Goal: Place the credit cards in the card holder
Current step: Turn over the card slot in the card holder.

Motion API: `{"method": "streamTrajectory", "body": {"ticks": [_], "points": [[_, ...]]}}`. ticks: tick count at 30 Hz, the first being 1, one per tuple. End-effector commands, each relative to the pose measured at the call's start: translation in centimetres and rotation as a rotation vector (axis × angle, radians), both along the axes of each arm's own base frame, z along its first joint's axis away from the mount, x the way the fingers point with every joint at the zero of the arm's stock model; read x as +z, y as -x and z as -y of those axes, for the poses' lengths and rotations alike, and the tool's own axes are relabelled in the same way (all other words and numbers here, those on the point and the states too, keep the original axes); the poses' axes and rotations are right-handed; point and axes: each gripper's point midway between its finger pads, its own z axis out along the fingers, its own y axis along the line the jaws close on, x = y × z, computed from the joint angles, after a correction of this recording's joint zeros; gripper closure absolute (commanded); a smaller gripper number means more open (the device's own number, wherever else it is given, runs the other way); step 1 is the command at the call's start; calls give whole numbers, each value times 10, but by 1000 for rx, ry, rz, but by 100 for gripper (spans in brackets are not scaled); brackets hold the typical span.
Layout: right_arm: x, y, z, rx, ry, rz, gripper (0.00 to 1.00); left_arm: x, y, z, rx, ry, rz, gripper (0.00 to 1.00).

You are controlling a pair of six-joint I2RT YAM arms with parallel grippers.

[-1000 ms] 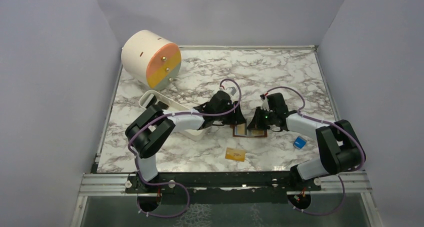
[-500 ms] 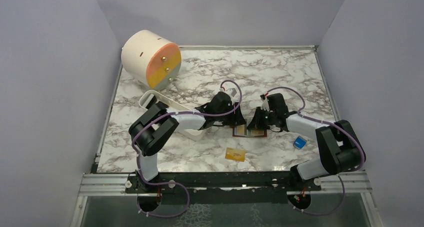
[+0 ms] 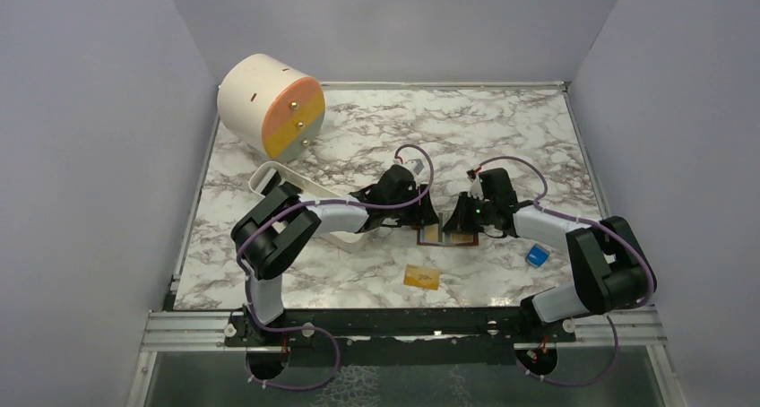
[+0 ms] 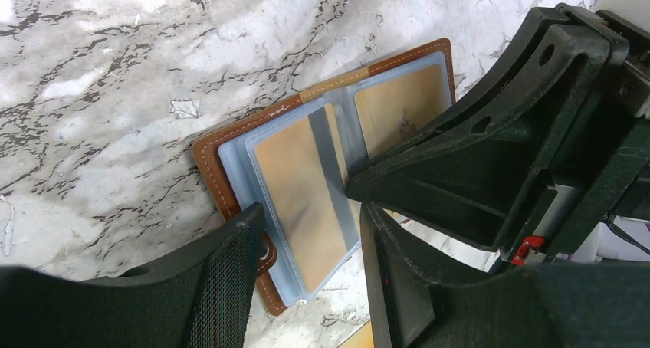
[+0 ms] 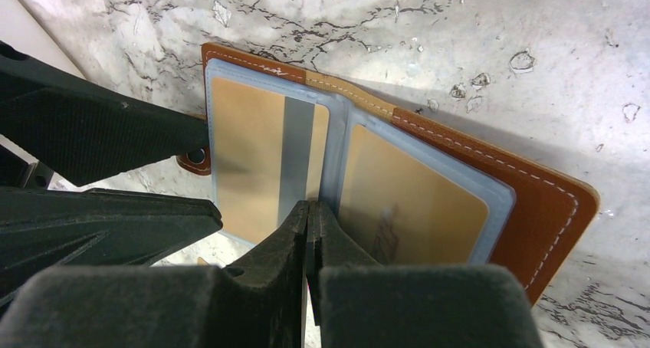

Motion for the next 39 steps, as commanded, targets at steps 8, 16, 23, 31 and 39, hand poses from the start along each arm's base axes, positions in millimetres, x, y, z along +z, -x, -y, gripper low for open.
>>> {"method": "streamTrajectory", "body": {"ticks": [8, 16, 23, 31, 39], "points": [[-21, 24, 1, 32, 2, -71, 96, 22, 2, 13, -32, 93, -9, 56], [-4, 19, -14, 61, -96, -37, 96, 42, 19, 20, -78, 156, -52, 57], [-3, 16, -19, 82, -117, -13, 93, 50, 31, 32, -117, 169, -43, 57], [-1, 7, -4, 39, -25, 27, 86, 57, 35, 43, -136, 170, -29, 57], [4, 7, 5, -3, 9, 57, 83, 49, 36, 40, -137, 104, -13, 60]]}}
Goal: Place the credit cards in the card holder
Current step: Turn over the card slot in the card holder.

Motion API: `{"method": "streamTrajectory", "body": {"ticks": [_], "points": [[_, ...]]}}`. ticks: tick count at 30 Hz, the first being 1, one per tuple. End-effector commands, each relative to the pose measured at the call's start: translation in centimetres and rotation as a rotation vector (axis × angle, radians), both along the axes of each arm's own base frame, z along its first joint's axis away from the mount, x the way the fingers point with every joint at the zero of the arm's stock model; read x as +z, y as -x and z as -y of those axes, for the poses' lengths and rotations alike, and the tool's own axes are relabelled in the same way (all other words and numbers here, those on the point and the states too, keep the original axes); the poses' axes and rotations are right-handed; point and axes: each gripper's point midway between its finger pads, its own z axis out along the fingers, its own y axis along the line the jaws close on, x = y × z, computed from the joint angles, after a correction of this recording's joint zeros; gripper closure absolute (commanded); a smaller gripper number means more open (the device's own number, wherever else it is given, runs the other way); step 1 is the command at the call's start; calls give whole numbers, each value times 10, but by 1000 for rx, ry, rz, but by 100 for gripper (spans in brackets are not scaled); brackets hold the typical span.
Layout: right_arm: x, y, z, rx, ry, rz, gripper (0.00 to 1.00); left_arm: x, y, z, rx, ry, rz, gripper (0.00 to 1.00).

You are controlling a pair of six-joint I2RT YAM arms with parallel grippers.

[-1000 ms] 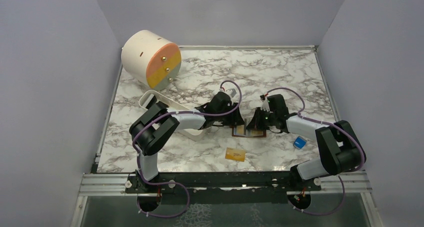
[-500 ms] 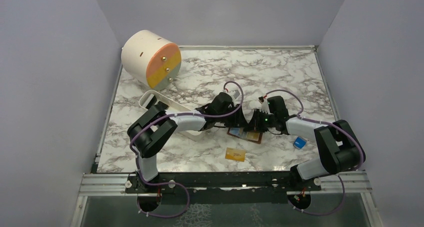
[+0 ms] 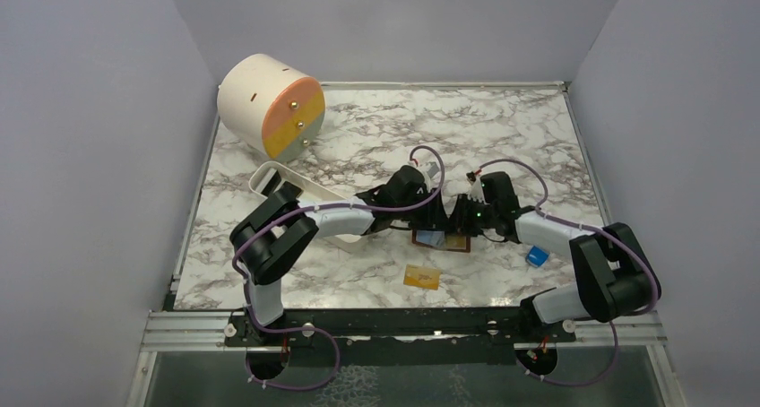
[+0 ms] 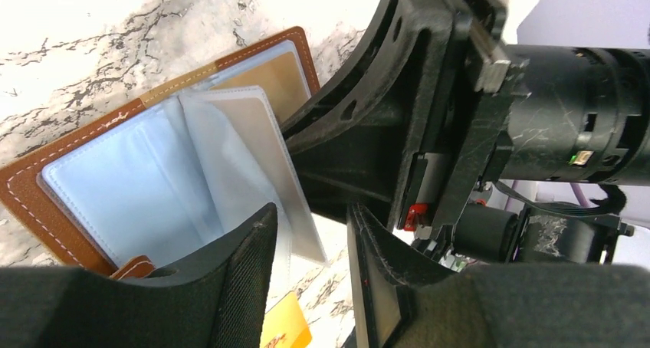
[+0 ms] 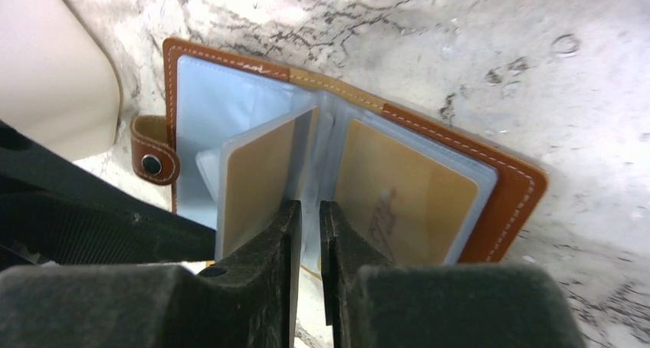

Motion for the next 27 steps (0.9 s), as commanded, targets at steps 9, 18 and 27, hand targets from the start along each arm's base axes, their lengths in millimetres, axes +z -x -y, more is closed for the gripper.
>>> {"method": "streamTrajectory", "body": {"ticks": [9, 18, 27], "points": [[-4, 2, 13, -33, 65, 36, 82, 21, 7, 19, -54, 15, 60, 61], [7, -1, 22, -75, 102, 69, 73, 13, 6, 17, -51, -36, 67, 66], [15, -2, 36, -140, 156, 79, 69, 8, 7, 19, -64, -55, 69, 68]]}}
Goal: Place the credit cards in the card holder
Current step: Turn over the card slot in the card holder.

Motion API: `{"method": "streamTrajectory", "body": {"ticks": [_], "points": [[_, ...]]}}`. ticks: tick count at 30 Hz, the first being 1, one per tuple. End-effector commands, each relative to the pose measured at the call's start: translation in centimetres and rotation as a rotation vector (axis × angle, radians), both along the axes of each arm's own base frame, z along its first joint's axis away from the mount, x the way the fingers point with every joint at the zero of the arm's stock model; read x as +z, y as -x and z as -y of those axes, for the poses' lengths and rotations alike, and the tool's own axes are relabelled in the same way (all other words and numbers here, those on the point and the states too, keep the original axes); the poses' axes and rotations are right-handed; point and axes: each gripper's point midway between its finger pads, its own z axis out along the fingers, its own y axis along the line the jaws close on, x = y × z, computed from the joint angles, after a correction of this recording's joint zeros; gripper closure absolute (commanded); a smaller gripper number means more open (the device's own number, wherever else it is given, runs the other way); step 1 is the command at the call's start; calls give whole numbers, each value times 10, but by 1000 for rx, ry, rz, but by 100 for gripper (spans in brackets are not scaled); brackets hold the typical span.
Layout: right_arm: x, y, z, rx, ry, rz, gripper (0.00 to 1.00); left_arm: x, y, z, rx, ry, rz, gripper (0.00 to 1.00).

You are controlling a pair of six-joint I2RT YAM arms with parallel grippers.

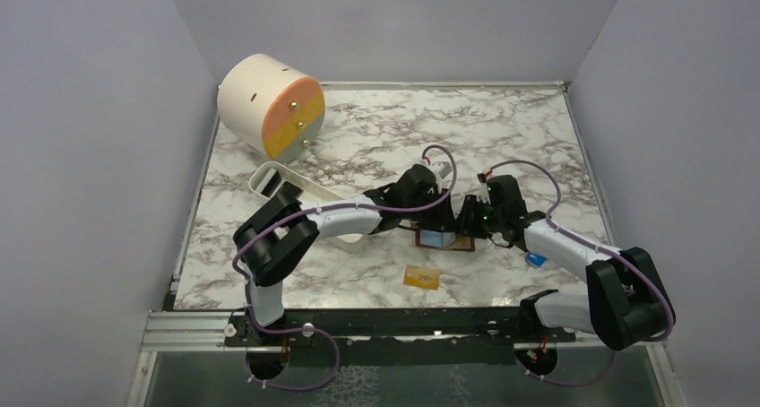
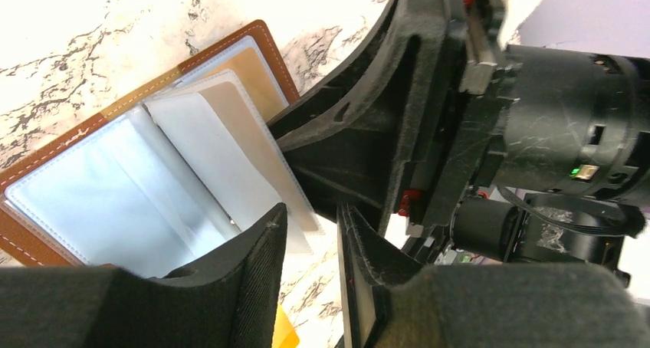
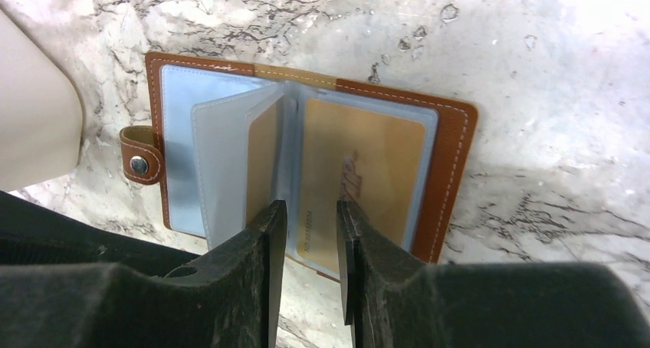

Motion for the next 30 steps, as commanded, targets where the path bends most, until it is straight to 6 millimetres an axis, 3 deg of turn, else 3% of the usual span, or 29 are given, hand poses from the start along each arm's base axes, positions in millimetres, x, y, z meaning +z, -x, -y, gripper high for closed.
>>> {"method": "streamTrajectory", "body": {"ticks": [1, 5, 15, 21, 30], "points": [[6, -2, 11, -49, 53, 21, 69, -7, -1, 3, -7, -28, 16, 69], [14, -5, 15, -69, 65, 35, 69, -18, 0, 1, -5, -62, 11, 73], [44, -8, 34, -135, 150, 55, 60, -15, -9, -13, 24, -144, 64, 79], [64, -9, 26, -110, 106, 81, 59, -9, -18, -28, 65, -208, 122, 77], [89, -6, 8, -66, -9, 131, 59, -17, -14, -29, 57, -218, 101, 79]]}}
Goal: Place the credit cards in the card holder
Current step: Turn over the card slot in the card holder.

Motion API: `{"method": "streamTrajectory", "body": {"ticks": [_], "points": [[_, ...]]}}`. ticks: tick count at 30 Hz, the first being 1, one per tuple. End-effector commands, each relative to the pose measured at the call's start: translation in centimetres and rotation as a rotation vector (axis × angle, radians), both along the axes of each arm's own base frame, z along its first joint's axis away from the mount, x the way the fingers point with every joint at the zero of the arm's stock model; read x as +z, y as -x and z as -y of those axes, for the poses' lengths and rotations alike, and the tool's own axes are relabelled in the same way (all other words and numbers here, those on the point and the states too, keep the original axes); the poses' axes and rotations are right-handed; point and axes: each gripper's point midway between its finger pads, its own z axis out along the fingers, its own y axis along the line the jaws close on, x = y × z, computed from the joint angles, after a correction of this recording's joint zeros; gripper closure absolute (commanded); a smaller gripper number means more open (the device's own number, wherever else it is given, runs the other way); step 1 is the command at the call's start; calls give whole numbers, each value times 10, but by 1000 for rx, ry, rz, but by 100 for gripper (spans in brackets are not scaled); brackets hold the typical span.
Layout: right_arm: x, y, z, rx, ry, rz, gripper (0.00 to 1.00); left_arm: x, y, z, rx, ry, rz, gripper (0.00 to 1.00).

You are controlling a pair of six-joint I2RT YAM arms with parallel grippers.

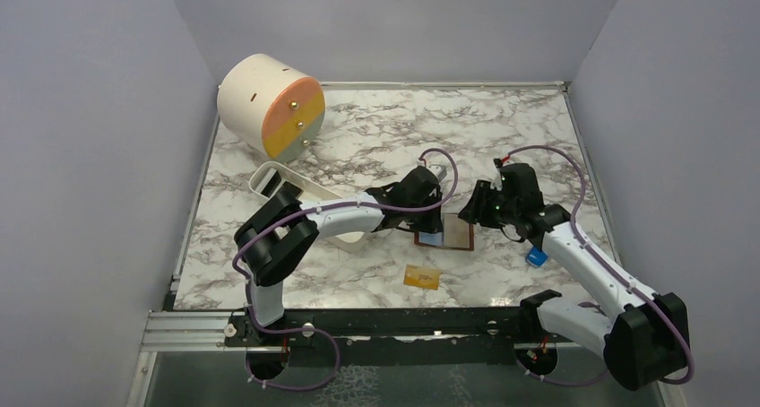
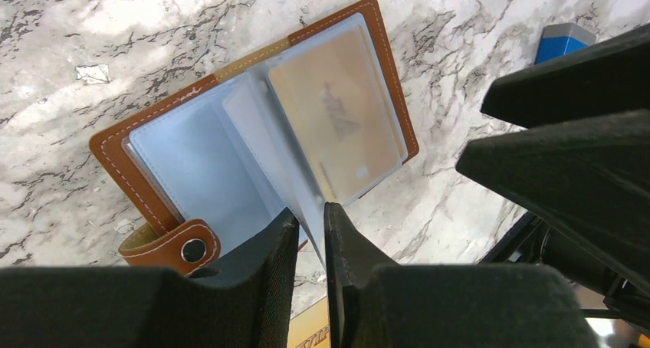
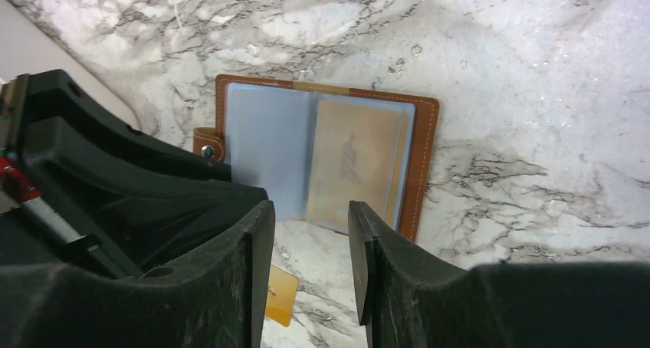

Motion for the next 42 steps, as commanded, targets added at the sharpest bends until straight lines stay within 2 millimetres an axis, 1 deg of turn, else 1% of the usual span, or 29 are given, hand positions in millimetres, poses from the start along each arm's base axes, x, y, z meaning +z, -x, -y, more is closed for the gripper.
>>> {"method": "streamTrajectory", "body": {"ticks": [1, 5, 9, 12, 13, 15, 16, 19, 21, 23, 27, 30, 32, 35, 38, 40, 42], "points": [[20, 0, -16, 43, -89, 40, 59, 11, -3, -1, 6, -1, 41, 79], [9, 1, -23, 63, -118, 6, 59, 14, -6, -10, 30, -27, 64, 79], [-4, 3, -34, 99, -160, -26, 60, 24, -13, -20, 60, -52, 111, 72], [-13, 7, -41, 125, -199, -58, 60, 40, -22, -31, 66, -86, 170, 65], [-14, 7, -44, 133, -212, -61, 60, 42, -26, -36, 70, -109, 188, 63], [-16, 7, -49, 146, -230, -65, 60, 59, -35, -49, 80, -142, 246, 60], [-17, 8, -51, 149, -235, -68, 60, 65, -40, -57, 89, -168, 270, 59], [-24, 9, -58, 165, -252, -85, 60, 80, -56, -89, 128, -234, 325, 56], [-27, 10, -63, 178, -251, -99, 60, 89, -67, -114, 146, -272, 355, 55], [-29, 10, -67, 189, -246, -104, 60, 97, -80, -146, 171, -312, 391, 55], [-30, 10, -69, 201, -246, -97, 60, 114, -103, -221, 249, -453, 513, 56], [-30, 11, -69, 212, -242, -96, 60, 126, -111, -260, 261, -534, 598, 56], [-32, 11, -70, 219, -240, -100, 60, 132, -117, -283, 295, -568, 611, 56], [-34, 11, -70, 228, -238, -103, 60, 128, -125, -309, 304, -606, 596, 53], [-34, 11, -70, 237, -233, -105, 60, 113, -133, -337, 314, -644, 547, 50], [-34, 12, -71, 245, -230, -107, 60, 101, -136, -352, 309, -663, 513, 50], [-32, 13, -71, 256, -227, -103, 60, 94, -138, -364, 301, -690, 503, 50]]}}
